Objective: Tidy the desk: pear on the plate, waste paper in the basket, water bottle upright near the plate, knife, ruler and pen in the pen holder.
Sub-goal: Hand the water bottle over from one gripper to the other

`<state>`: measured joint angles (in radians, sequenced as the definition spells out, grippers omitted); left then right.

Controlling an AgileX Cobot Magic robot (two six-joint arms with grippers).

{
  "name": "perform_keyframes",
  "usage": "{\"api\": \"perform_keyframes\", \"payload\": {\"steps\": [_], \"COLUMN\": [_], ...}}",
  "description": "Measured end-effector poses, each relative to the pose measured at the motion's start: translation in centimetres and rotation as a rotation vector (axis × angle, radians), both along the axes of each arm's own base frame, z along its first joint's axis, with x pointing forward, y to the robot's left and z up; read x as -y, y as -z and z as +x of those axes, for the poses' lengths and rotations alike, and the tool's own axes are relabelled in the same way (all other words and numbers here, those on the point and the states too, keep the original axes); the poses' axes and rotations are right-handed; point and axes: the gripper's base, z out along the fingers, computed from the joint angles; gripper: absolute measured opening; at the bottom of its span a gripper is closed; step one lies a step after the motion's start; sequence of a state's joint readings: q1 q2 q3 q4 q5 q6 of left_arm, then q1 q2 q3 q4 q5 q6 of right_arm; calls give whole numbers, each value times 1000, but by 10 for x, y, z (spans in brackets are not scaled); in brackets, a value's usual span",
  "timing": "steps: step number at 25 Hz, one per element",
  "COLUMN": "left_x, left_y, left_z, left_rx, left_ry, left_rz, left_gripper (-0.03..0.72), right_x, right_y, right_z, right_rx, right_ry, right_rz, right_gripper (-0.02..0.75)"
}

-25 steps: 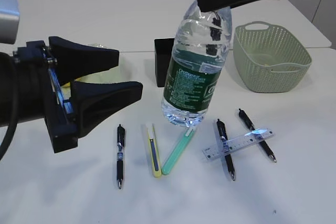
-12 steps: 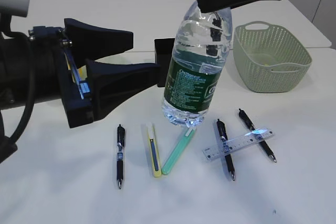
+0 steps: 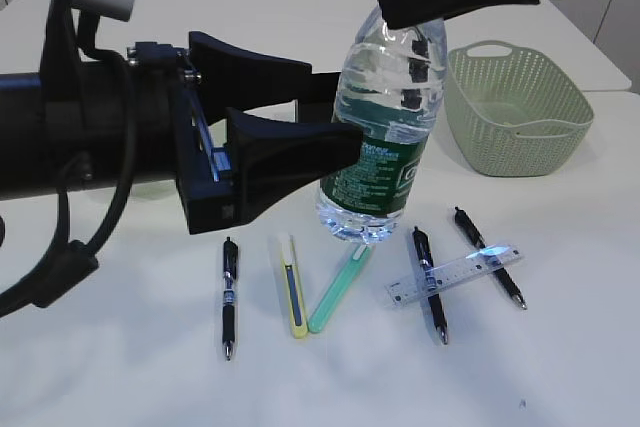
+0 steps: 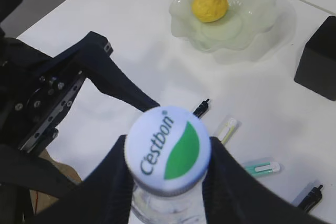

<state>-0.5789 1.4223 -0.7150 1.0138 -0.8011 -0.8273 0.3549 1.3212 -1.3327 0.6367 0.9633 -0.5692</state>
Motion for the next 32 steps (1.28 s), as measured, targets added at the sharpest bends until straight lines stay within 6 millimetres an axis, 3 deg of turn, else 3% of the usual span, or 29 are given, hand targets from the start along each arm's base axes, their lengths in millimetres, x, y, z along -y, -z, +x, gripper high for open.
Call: {"api": "perform_keyframes", "payload": {"steps": [5,12,18,24,32], "left_x": [14,17,24,32,35], "left_y": [-2,-4,2,-7,6], "left_z": [-3,-1,8,16,17], "left_rx": [4,-6,-52,-41,-85], "left_ry": [47,49,51,69,100], "left_rz": [-2,-8,-7,-24,24], "left_gripper": [636,636,636,634,627], "right_x": [0,0,0,0,0], "right_y": [0,1,1,1,1], "right_z": [0,0,-1,-2,-2], "right_rx": [0,-1,-12,-15,-16], "right_ry": [0,-4,-13,-17,-18], "right_rz": [0,-9,-13,-12,-8], "right_gripper": [249,249,249,249,249]}}
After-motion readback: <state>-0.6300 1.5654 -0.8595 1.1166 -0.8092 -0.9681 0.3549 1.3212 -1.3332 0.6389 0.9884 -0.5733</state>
